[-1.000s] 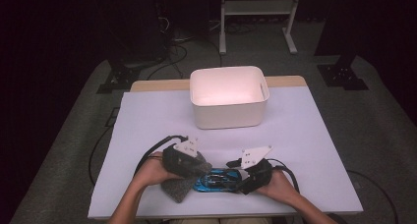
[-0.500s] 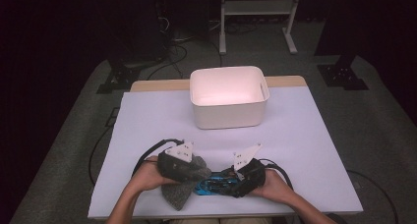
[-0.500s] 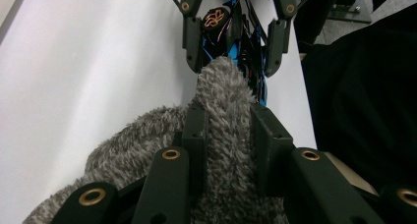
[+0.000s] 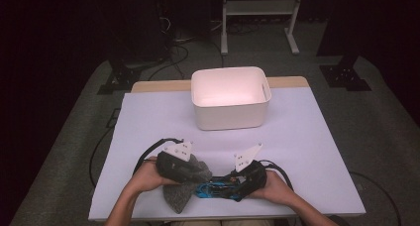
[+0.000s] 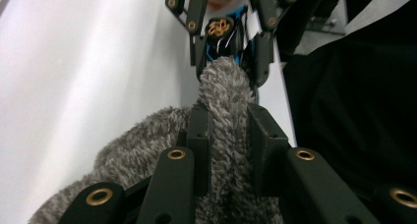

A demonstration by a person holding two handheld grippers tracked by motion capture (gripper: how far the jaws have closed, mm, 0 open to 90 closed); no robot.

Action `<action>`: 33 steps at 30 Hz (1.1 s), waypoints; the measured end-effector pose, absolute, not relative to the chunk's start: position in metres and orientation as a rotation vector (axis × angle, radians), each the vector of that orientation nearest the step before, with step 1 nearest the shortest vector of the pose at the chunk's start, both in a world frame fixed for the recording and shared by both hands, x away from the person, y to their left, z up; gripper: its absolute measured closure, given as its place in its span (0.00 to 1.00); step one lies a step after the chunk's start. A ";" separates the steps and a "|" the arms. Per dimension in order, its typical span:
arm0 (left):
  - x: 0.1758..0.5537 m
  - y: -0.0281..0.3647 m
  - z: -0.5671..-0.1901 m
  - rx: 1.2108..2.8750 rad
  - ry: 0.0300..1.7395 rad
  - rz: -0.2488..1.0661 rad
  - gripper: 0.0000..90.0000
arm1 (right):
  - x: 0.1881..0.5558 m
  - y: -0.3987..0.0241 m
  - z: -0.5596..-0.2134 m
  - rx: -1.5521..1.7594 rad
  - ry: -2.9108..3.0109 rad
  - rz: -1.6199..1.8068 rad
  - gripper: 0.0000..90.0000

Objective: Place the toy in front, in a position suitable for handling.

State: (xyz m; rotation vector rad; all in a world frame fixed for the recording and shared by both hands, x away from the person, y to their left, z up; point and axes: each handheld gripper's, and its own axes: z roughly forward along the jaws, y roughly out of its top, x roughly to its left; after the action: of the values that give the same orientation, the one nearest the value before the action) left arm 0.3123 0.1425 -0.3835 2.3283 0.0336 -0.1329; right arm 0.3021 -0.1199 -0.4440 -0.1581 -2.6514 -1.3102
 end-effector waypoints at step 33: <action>0.324 0.140 -0.374 2.346 0.045 -0.091 0.83 | 0.305 -0.139 -0.437 -0.170 -2.779 -1.385 0.57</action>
State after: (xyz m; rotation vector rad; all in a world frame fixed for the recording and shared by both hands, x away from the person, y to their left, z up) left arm 0.3239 0.1396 -0.3740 2.3456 0.0453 -0.0910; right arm 0.3053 -0.1388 -0.4371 -0.1700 -2.7795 -1.3854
